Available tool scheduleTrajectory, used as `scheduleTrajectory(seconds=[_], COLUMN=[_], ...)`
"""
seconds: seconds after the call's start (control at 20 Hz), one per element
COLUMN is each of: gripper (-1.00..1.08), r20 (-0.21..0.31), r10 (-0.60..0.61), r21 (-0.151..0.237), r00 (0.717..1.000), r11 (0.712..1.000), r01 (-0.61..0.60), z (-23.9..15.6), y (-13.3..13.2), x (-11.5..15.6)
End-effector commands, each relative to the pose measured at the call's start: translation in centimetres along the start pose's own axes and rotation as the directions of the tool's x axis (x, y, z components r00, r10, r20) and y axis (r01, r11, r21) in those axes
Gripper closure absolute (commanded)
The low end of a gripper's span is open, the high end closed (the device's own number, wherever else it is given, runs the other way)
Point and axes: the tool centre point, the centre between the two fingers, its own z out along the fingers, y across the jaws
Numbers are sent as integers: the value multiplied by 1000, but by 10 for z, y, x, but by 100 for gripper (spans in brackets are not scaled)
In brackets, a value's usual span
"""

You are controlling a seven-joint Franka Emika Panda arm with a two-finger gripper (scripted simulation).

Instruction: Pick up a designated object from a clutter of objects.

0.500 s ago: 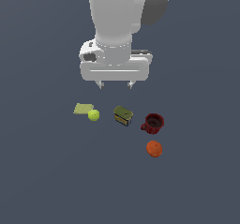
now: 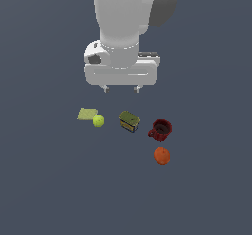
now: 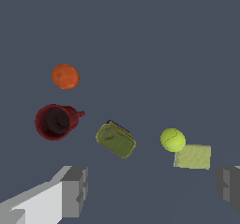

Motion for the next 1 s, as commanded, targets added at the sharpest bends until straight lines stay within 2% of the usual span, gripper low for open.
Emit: scheduleTrajectory(seconds=[0.0,0.5,0.95], gripper=[-92,-92,-92], r20=[1,0,-2], r10=[2,40,184], r21=[-1,5,21], r00=[1000,999,983], r11=[1000,999,983], r01=[-2,-40,-184], z=[0,14,67], y=[0,7,36], x=[0,1,1])
